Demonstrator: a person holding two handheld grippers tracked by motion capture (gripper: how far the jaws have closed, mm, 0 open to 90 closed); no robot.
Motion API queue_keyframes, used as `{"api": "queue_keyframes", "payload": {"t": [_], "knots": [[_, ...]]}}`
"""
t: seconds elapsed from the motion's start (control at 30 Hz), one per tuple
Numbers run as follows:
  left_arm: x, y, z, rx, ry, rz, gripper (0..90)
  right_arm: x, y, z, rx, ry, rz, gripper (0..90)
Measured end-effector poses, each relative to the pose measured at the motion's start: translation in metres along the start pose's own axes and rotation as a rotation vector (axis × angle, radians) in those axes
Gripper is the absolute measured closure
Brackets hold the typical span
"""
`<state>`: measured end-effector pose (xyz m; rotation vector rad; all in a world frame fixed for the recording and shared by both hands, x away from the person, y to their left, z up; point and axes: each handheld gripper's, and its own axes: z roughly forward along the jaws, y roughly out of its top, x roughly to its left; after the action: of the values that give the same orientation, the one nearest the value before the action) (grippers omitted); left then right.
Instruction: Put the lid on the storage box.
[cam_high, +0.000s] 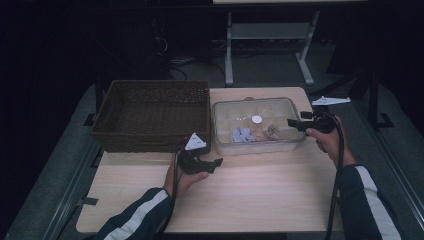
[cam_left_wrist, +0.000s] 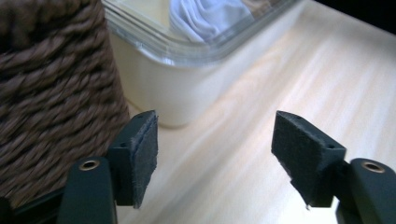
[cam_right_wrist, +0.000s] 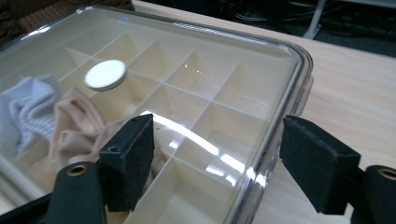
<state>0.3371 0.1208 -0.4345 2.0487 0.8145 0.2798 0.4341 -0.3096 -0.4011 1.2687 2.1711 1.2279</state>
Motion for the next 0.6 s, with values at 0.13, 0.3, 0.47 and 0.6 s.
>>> {"api": "queue_keyframes", "payload": {"t": [0.13, 0.3, 0.47, 0.6], "knots": [[0.006, -0.009, -0.017, 0.015, 0.025, 0.072, 29.3, 0.01, 0.004, -0.007, 0.015, -0.003, -0.049, 25.8], [0.017, -0.018, -0.033, 0.036, 0.033, 0.102, 28.9, 0.019, 0.006, -0.013, 0.02, 0.013, -0.077, 25.8], [0.031, -0.034, -0.052, 0.082, 0.045, 0.151, 26.2, 0.033, 0.009, -0.017, 0.055, 0.03, -0.137, 25.4], [0.04, -0.045, -0.065, 0.089, 0.044, 0.168, 25.2, 0.043, 0.008, -0.019, 0.069, 0.029, -0.172, 25.5]]}}
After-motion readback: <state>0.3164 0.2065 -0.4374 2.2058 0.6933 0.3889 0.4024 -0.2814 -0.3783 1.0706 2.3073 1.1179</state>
